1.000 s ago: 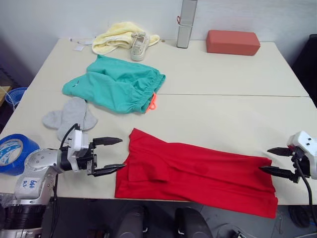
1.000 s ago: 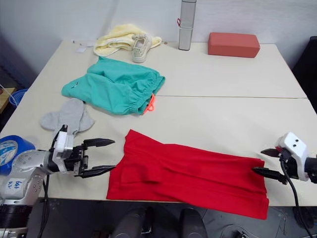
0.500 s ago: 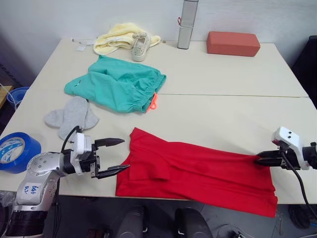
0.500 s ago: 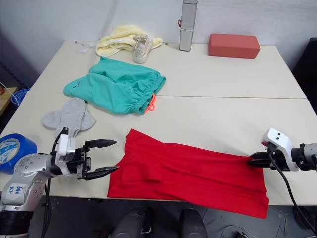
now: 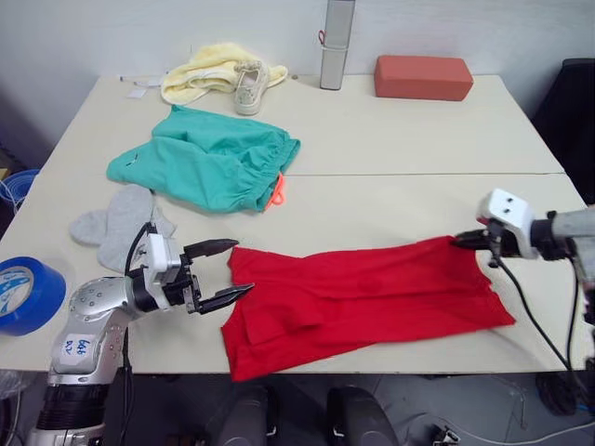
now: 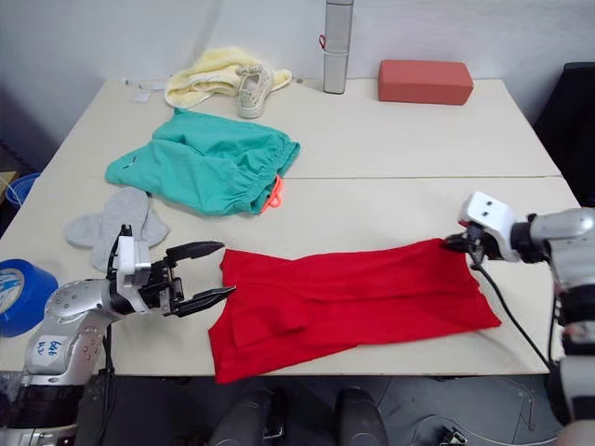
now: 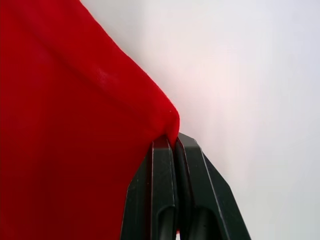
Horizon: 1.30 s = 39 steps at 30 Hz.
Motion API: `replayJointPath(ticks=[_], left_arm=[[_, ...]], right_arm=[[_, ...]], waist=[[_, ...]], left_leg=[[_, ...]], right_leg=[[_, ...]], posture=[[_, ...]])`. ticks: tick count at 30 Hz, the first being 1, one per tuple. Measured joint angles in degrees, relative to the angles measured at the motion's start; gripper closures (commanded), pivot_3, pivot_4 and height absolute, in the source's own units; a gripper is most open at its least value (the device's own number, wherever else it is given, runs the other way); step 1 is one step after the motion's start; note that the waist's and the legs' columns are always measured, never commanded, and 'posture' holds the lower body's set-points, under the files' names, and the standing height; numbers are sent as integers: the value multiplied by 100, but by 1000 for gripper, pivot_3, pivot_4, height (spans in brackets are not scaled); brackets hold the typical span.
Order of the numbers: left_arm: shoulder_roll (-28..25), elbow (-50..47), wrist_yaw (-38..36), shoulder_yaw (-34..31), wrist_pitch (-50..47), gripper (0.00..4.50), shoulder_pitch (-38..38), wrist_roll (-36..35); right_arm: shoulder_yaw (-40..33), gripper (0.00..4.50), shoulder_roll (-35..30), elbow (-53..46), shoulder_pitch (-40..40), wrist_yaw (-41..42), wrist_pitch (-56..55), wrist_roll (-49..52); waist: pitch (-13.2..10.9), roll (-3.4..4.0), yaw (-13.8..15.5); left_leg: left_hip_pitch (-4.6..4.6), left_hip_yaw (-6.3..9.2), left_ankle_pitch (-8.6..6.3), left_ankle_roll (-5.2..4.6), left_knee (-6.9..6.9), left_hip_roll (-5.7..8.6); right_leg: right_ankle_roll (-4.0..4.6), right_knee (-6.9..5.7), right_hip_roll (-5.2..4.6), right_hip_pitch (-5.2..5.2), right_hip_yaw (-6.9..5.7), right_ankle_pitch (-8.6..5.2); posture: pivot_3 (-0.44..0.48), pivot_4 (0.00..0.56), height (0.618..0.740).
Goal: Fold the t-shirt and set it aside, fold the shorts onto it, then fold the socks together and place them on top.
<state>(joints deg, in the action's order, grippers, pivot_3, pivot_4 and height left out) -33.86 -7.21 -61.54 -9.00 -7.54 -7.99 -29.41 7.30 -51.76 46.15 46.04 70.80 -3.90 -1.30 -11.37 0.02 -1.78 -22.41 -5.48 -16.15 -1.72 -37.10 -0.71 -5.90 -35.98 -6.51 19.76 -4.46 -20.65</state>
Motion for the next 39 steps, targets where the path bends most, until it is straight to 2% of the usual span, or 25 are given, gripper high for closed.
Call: replayJointPath(ticks=[4, 9, 12, 17, 20, 23, 25, 27, 30, 34, 39], left_arm=[[23, 91, 172, -2, 29, 0, 2, 62], [126, 8, 428, -18, 70, 0, 355, 68], [124, -77, 441, 7, -2, 0, 419, 58], [68, -67, 440, 63, -290, 0, 194, 43], [61, 178, 429, 110, -275, 0, -165, 89], [14, 563, 377, 220, -249, 0, -592, 242], [-33, 896, 368, 373, -249, 0, -938, 428], [-100, 1436, 231, 638, -273, 0, -1457, 685], [-151, 1943, -92, 940, -290, 0, -1930, 892], [-74, 2877, -573, 1384, -224, 0, -2614, 1238], [73, 3747, -834, 1716, -92, 0, -3215, 1667]], right_arm=[[142, 4472, 364, 1082, 740, -597, -788, -436], [89, 4472, 611, 1719, 944, -1017, -1241, -585], [-66, 3829, 738, 1820, 943, -878, -1111, -447], [-440, 2095, 683, 1660, 906, -437, -644, -21], [-827, 1069, 519, 1074, 577, -331, -124, 366], [-1329, 28, 149, -112, -168, -228, 1341, 965], [-1775, 28, -135, -1269, -914, -309, 2912, 1496], [-2457, 28, -320, -2689, -1831, -763, 4893, 2022], [-3114, 28, -318, -3970, -2574, -1406, 6555, 2404], [-3891, 28, -127, -5108, -3274, -2133, 7852, 2608], [-4110, 28, 165, -5632, -3698, -2840, 8370, 2594]], waist=[[-1, -2, 8], [-2, -3, 5], [-2, -3, 8], [-3, -3, 12], [-3, -3, 27], [-3, -3, 50], [-3, -2, 82], [-3, -2, 154], [-2, -3, 144], [-3, -4, 171], [-3, -6, 174]], left_leg=[[-1, 3, 4, -3, -2, 0], [-2, 3, 3, -5, -2, 1], [-4, 4, 4, -6, -3, 1], [-1, 6, 7, -11, -6, 1], [-1, 10, 7, -9, -3, 1], [-5, 17, 7, -8, 1, 1], [-7, 20, 6, -8, 2, 0], [-14, 22, 6, -8, 2, 0], [-16, 9, 3, -11, -1, 2], [-20, 11, 4, -10, 2, 3], [-45, 8, 9, -11, 1, 5]], right_leg=[[0, 0, -1, -2, 0, 0], [0, 3, -1, -5, 1, 0], [0, 2, -1, -3, 0, 0], [-2, 0, -2, -10, -1, 1], [-3, 0, -3, -9, -3, 2], [-2, 0, -3, -6, -8, 2], [-2, 1, -3, -5, -10, 2], [-2, 0, -3, 0, -14, 2], [-2, 3, -3, 3, -3, 3], [-3, -1, -3, 12, -4, 3], [-7, -8, -3, 42, 2, 5]], posture=[[0, 150, 740], [0, 150, 740], [0, 150, 740], [0, 150, 740], [0, 150, 740], [0, 150, 740], [0, 150, 740], [0, 150, 740], [0, 150, 740], [0, 150, 740], [0, 150, 740]])
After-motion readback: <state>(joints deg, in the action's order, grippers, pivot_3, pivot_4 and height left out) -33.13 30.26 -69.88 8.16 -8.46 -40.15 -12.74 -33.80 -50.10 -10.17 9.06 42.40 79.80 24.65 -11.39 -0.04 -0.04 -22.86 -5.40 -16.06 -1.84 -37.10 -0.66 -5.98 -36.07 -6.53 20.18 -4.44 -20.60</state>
